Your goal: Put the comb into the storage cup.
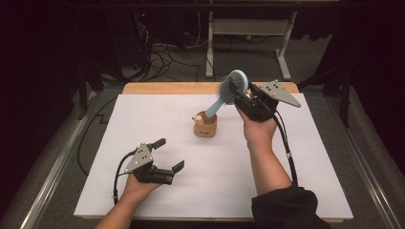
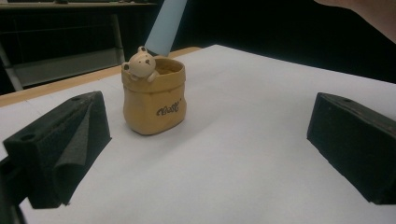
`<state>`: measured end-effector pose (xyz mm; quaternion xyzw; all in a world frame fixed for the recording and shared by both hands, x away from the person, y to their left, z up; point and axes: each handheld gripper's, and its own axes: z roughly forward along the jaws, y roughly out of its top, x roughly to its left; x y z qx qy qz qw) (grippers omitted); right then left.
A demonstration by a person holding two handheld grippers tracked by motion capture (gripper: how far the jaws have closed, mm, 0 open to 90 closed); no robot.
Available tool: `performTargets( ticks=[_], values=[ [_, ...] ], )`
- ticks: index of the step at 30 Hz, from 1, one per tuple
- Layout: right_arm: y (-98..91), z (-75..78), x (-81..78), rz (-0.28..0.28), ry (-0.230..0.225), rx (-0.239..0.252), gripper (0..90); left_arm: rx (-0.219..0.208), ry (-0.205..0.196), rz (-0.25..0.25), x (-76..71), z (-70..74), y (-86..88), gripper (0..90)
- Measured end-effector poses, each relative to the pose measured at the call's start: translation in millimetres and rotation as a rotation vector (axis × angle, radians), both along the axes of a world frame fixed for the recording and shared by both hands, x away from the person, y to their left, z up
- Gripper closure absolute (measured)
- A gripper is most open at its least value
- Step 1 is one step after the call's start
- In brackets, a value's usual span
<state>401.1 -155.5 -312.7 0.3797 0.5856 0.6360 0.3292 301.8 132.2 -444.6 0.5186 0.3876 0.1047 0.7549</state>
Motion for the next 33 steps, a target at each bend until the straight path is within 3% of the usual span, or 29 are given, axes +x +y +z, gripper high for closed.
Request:
performTargets(
  ticks=[33],
  values=[
    [26.6, -44.1, 22.7, 0.005, 0.104, -0.027, 59.5, -0.002, 0.004, -0.002, 0.3, 0.0, 1.6, 0.5]
  ],
)
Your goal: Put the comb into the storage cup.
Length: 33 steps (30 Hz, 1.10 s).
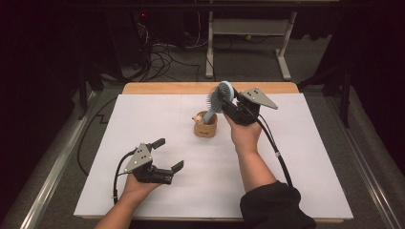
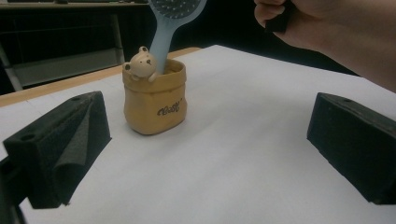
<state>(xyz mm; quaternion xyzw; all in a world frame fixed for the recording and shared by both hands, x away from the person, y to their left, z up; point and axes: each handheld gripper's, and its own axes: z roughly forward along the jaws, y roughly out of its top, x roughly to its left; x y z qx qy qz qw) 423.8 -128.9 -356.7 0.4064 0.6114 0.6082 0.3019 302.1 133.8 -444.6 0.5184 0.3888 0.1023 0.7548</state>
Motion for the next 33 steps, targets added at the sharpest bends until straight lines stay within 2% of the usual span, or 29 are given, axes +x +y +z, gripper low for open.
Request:
performTargets(
  ticks=[25, 33],
  values=[
    [6.8, -11.2, 5.1, 0.000, 0.018, -0.001, 58.3, 0.001, 0.002, 0.002, 0.4, -1.7, 0.2, 0.7],
    [2.8, -10.4, 8.0, -0.013, 0.054, 0.008, 52.4, -0.001, 0.003, 0.000, 0.3, -1.9, -0.6, 0.8]
  ],
)
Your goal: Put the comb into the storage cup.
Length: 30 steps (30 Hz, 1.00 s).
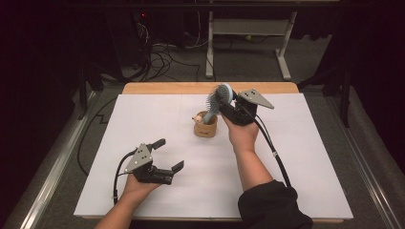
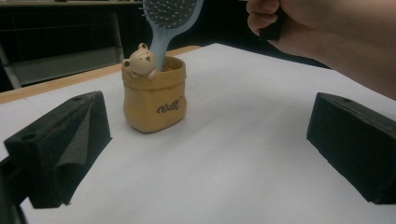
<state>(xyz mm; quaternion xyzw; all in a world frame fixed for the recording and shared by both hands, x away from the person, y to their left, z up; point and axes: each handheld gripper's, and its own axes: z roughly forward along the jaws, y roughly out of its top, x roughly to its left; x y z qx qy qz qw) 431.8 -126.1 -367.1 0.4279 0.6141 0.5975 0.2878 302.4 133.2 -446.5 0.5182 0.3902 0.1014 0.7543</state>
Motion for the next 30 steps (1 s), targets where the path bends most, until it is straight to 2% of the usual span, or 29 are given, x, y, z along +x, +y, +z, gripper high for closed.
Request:
performTargets(
  ticks=[10, 30],
  values=[
    [-6.2, 0.5, 3.4, -0.022, 0.035, -0.004, 48.2, 0.021, -0.007, -0.003, -0.8, -1.3, -1.2, 0.8],
    [-15.1, 1.3, 6.2, -0.026, 0.081, -0.007, 42.2, 0.014, -0.004, 0.001, 0.7, -1.4, 1.1, 0.8]
  ],
)
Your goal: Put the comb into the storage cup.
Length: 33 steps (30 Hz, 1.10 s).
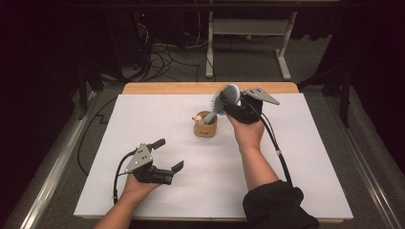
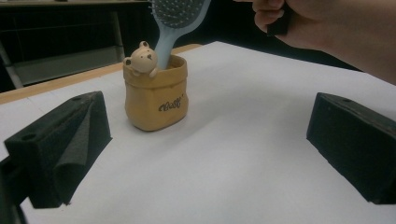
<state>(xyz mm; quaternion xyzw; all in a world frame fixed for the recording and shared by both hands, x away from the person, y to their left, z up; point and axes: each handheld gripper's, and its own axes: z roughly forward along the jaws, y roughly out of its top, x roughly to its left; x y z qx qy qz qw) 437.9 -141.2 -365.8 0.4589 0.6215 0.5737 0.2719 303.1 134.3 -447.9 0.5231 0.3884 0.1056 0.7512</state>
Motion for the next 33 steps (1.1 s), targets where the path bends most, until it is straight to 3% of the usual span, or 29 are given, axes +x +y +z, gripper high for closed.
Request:
performTargets(
  ticks=[16, 33],
  values=[
    [-8.4, -3.3, -2.6, -0.039, 0.025, -0.021, 35.7, 0.001, -0.001, -0.007, -0.6, -0.6, -1.6, 1.2],
    [-9.1, -4.1, -3.3, -0.024, 0.015, -0.046, 27.0, -0.008, -0.002, -0.005, -0.7, 0.4, -0.4, 1.2]
  ],
)
